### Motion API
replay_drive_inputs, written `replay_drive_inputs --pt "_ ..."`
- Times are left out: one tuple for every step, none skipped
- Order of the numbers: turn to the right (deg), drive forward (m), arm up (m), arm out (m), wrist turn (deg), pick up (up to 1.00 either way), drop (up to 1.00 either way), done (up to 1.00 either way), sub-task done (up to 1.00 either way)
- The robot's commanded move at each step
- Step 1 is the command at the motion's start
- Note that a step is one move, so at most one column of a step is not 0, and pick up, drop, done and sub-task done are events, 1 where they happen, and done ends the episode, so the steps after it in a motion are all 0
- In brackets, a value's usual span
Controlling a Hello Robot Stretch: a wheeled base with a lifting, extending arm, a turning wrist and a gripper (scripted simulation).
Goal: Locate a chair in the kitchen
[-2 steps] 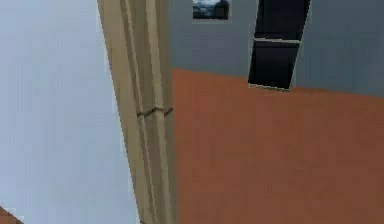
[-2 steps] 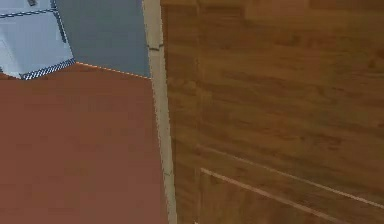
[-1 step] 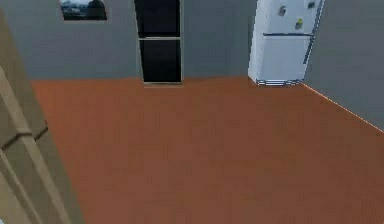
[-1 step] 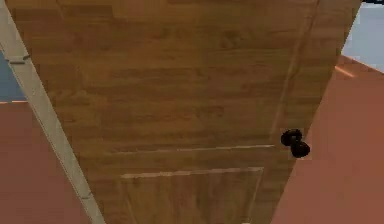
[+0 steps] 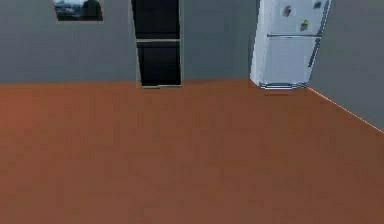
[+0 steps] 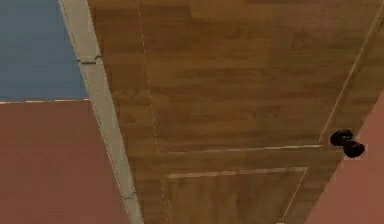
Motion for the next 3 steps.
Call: replay_drive_inputs --pt "45.0 0.00 0.00 0.00 0.0 0.00 0.00 0.00 0.00" --pt "45.0 0.00 0.00 0.00 0.0 0.00 0.00 0.00 0.00" --pt "45.0 0.00 0.00 0.00 0.0 0.00 0.00 0.00 0.00"
